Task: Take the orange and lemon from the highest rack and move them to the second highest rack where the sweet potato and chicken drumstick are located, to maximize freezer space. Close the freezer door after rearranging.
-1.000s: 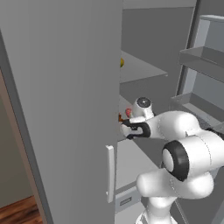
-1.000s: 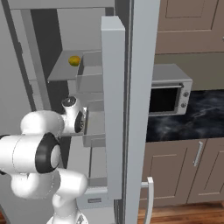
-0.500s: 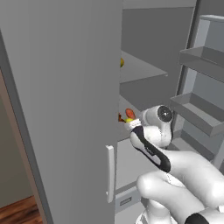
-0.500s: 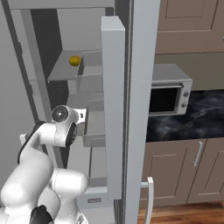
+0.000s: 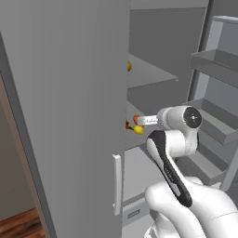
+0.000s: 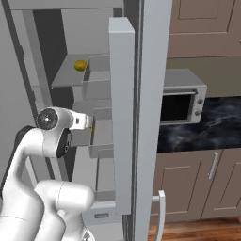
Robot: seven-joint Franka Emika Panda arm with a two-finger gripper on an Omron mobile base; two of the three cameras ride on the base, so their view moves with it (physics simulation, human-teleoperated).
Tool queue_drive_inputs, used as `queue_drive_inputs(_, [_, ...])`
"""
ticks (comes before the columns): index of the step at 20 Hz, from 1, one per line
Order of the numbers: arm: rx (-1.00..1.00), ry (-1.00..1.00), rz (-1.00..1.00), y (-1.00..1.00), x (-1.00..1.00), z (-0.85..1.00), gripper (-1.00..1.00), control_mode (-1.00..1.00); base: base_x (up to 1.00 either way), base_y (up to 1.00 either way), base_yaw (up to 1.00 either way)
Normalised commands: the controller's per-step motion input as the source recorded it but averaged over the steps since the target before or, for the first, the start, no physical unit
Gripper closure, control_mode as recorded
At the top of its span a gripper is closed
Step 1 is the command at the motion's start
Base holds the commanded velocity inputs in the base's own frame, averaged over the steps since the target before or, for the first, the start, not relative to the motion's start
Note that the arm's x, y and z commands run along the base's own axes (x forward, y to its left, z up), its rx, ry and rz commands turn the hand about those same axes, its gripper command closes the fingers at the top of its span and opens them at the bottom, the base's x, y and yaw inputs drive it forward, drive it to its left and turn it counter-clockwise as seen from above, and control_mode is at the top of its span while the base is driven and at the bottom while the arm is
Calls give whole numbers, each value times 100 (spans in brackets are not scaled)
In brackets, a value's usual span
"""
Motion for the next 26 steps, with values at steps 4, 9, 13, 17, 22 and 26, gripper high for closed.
queue_drive_inputs(4, [23, 0, -31, 5, -60, 90, -100, -100, 0, 0, 0])
queue_drive_inputs(9, [47, 9, -52, 6, -41, 82, -100, -100, 0, 0, 0])
queue_drive_inputs(13, [65, 16, -45, 0, -17, 86, -100, -100, 0, 0, 0])
queue_drive_inputs(17, [46, 12, -30, -3, -3, 86, -100, -100, 0, 0, 0])
queue_drive_inputs(22, [12, 8, -13, -2, 1, 52, -100, -100, 0, 0, 0])
queue_drive_inputs(26, [4, 0, 2, -20, 33, 3, -100, -100, 0, 0, 0])
